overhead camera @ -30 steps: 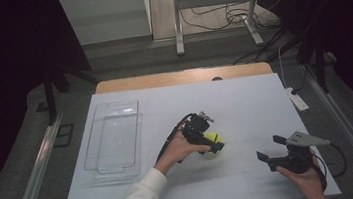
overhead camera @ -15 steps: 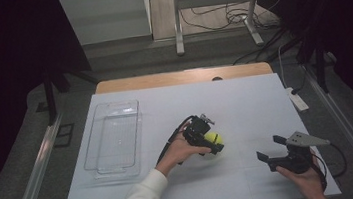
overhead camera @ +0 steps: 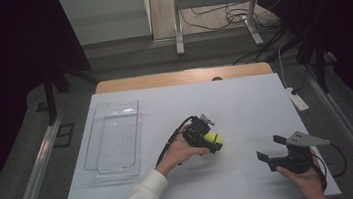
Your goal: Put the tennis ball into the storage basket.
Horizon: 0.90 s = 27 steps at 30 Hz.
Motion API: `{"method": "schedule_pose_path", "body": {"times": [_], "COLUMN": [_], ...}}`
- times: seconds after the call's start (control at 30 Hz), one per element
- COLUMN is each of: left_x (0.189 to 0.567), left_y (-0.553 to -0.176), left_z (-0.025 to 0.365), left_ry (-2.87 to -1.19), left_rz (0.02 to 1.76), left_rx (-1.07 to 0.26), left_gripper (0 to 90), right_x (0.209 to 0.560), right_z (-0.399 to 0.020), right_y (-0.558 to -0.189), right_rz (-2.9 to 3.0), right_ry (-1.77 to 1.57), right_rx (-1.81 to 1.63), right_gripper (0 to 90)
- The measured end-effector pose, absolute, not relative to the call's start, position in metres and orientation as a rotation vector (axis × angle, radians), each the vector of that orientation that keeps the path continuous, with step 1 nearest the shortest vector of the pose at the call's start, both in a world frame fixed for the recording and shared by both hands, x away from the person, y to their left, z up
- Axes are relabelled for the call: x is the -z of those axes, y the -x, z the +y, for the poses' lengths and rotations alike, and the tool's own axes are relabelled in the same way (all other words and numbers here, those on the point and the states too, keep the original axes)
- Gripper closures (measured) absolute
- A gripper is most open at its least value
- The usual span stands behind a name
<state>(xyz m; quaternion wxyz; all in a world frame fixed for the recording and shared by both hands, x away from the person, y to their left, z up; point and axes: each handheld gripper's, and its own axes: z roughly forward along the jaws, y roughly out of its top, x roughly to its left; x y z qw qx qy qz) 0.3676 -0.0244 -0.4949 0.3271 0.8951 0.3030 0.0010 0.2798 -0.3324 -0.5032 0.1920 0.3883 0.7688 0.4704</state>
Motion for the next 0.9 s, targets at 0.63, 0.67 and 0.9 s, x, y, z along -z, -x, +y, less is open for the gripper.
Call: {"method": "schedule_pose_path", "body": {"times": [0.63,0.67,0.9], "left_x": [0.481,0.48,0.474], "left_y": [-0.365,-0.365,-0.364], "left_z": [-0.013,-0.012,-0.008], "left_ry": [-2.298,-2.298,-2.286], "left_rz": [0.782,0.78,0.776], "left_rx": [-0.024,-0.027,-0.043], "left_gripper": [27.1,27.1,27.1], "right_x": [0.503,0.503,0.503], "right_z": [-0.333,-0.333,-0.333], "right_y": [-0.28,-0.28,-0.28], "right_rz": [2.154,2.153,2.152], "right_ry": [-1.093,-1.093,-1.095], "right_rx": [-1.321,-1.322,-1.322], "right_gripper": [8.9,8.9,8.9]}}
